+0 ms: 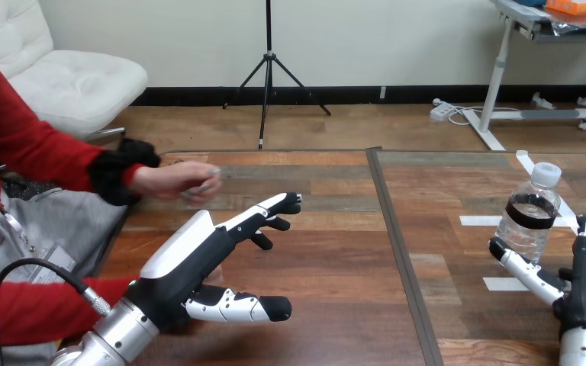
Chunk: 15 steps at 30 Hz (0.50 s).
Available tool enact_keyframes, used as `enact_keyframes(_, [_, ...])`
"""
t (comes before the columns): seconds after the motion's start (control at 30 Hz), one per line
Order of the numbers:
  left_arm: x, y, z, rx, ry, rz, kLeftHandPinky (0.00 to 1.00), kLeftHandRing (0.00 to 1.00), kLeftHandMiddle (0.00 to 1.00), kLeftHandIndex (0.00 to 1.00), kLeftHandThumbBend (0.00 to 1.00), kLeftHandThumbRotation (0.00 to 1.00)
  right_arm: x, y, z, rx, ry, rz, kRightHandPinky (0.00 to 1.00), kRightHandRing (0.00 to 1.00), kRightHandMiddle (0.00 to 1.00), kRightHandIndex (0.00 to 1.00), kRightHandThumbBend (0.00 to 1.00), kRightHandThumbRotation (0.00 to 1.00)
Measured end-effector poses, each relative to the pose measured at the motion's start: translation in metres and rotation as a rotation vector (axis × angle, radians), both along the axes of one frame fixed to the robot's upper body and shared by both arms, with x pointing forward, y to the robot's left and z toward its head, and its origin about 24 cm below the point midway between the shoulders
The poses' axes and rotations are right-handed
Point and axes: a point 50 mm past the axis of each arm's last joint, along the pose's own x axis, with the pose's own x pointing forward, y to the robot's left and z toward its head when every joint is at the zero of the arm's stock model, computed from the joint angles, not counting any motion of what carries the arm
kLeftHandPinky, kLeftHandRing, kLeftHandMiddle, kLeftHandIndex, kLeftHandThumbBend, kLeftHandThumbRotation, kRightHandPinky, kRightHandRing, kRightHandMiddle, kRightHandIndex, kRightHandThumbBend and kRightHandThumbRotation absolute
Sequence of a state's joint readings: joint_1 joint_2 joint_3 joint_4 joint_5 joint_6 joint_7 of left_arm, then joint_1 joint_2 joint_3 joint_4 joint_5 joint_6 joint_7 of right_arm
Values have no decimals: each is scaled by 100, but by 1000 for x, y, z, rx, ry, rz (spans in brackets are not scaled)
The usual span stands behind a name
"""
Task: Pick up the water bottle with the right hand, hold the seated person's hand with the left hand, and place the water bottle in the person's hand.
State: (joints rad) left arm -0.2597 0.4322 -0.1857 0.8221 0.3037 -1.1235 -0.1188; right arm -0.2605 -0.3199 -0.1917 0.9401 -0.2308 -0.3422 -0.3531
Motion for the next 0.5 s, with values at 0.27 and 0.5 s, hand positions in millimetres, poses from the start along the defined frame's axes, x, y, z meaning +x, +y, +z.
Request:
enact_keyframes(0.27, [-1,1,0,-12,5,6,68,82,89,93,100,81,5,2,1,1,6,7,79,95,100,100,100,50])
enact_keyframes(0.5, [-1,2,0,-16,11,4,68,83,89,93,100,80,10,4,1,3,13,15,78,95,100,100,100,50])
